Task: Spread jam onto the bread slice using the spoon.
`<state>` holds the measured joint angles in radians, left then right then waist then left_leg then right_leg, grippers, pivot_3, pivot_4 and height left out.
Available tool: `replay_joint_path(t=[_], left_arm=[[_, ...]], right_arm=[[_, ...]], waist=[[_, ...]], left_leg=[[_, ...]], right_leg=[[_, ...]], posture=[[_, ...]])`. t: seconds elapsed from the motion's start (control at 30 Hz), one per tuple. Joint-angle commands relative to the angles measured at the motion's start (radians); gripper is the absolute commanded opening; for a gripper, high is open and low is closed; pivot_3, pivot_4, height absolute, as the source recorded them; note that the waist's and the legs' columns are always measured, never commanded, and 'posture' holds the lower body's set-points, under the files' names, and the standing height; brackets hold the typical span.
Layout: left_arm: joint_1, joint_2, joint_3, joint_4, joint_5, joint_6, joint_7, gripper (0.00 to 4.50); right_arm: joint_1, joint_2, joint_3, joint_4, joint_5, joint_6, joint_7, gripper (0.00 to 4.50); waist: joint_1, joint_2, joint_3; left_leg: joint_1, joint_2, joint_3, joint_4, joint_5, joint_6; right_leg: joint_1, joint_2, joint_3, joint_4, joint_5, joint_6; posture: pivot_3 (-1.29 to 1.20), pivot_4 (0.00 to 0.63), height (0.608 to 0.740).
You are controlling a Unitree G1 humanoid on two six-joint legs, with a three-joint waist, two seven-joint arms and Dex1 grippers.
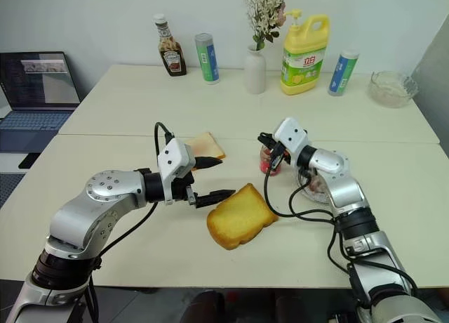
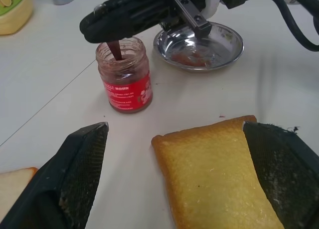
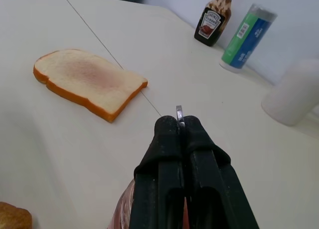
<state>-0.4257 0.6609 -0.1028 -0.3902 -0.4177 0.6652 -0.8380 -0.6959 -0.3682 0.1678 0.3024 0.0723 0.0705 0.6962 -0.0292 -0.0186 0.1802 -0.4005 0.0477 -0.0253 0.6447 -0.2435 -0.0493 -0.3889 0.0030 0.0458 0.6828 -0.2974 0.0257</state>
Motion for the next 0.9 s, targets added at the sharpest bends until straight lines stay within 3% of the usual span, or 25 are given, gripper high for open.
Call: replay_joint_path(t=[0.03,0.4,0.9], left_arm=[[-0.009,-0.008,0.007,-0.010,0.009,-0.027,0.010,4.50],[-0.013,-0.012,-0.003,-0.008,0.012,-0.019,0.024,4.50],[-0.022,-0.014,-0.014,0.002,0.018,-0.022,0.025,4.50]], right_arm=[[-0.002,0.010,-0.038,-0.015,0.024,0.023,-0.009,0.02],[0.011,0.072,-0.147,-0.074,0.154,0.262,-0.053,0.02],[0.033,0.141,-0.213,-0.128,0.237,0.412,-0.158,0.02]], waist=[[0.000,0.000,0.000],[0.000,0.000,0.000],[-0.001,0.000,0.000]], left_leg=[[0.000,0.000,0.000,0.000,0.000,0.000],[0.000,0.000,0.000,0.000,0.000,0.000],[0.000,0.000,0.000,0.000,0.000,0.000]], right_leg=[[0.000,0.000,0.000,0.000,0.000,0.000],[0.000,0.000,0.000,0.000,0.000,0.000],[0.000,0.000,0.000,0.001,0.000,0.000]], posture=[[0.00,0.150,0.740],[0.00,0.150,0.740],[0.00,0.150,0.740]])
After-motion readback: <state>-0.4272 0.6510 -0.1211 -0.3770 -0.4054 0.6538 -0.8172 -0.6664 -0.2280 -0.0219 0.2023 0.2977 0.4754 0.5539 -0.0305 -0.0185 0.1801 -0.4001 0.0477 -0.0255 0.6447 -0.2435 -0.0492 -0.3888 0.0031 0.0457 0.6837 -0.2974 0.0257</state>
